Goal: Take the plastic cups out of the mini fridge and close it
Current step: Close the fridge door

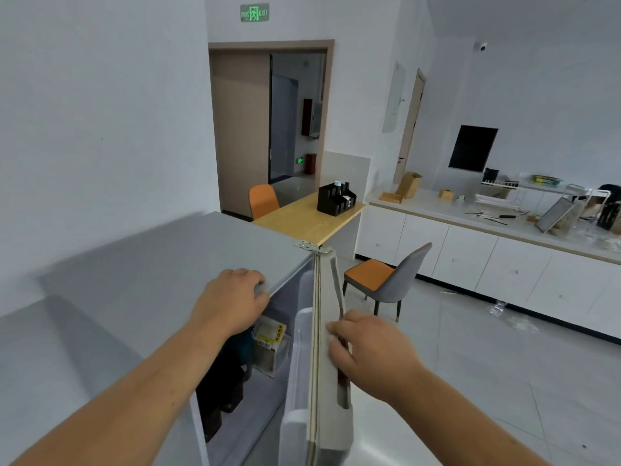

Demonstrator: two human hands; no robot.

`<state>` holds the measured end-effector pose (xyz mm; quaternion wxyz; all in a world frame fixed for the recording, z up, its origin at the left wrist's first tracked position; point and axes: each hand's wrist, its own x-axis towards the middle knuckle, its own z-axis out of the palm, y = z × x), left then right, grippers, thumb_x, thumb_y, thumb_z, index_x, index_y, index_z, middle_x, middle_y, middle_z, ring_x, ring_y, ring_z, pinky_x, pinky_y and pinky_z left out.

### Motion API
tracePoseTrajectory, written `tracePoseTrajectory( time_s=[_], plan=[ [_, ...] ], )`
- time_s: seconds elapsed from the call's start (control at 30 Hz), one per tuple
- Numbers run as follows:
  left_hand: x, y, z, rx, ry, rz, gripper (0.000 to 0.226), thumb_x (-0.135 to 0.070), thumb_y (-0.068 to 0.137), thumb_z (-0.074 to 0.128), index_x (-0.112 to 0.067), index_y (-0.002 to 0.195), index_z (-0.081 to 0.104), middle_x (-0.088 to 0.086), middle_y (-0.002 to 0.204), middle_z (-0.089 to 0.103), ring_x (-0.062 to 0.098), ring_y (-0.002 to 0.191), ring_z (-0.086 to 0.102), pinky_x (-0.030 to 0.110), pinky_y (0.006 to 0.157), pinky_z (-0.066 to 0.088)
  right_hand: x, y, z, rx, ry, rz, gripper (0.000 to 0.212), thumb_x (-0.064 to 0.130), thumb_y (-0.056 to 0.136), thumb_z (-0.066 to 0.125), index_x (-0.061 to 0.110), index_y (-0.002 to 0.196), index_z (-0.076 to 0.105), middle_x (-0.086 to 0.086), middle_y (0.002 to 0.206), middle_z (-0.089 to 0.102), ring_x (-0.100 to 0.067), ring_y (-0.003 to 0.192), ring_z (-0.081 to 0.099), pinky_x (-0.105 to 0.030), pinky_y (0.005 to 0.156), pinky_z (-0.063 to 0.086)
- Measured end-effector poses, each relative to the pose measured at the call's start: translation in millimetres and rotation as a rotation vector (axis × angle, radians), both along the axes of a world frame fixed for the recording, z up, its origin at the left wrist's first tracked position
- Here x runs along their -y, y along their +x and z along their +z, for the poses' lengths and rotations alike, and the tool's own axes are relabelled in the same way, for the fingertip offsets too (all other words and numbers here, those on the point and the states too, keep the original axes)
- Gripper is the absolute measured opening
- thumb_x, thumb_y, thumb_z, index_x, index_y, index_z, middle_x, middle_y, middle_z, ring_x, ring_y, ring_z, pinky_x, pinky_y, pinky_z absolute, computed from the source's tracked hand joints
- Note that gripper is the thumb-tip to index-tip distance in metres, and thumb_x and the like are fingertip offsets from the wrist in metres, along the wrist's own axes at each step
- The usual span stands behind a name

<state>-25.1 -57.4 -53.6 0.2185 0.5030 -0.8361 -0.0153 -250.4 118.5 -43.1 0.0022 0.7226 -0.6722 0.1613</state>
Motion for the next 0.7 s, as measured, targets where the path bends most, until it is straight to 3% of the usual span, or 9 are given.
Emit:
tracePoseTrajectory(
  time_s=[0.3, 0.7],
  plan=[
    [3.4, 4.1, -1.9, -0.062, 0.031, -0.024, 0.040, -0.051, 0.089, 0.050, -0.032, 0.119, 0.068, -0.008, 0.125, 0.068, 0.020, 0.115, 0.055, 0.039, 0.093, 0.047, 26.3, 43.4, -12.9, 0.016, -0.060, 0.088, 0.049, 0.054, 0.103, 0.030, 0.030, 0.130, 0.062, 0.010, 0.109, 0.060, -0.011, 0.101, 0.056, -0.034, 0.085, 0.053],
    [6.3, 6.6, -0.1, -0.192, 0.100, -0.052, 0.040, -0.057, 0.086, 0.056, -0.034, 0.115, 0.072, -0.016, 0.121, 0.070, 0.012, 0.115, 0.056, 0.036, 0.095, 0.048, 51.2, 69.7, -20.7, 0.004, -0.074, 0.105, 0.049, 0.052, 0.102, 0.034, 0.028, 0.140, 0.054, 0.007, 0.111, 0.056, -0.014, 0.106, 0.052, -0.030, 0.084, 0.049]
  ],
)
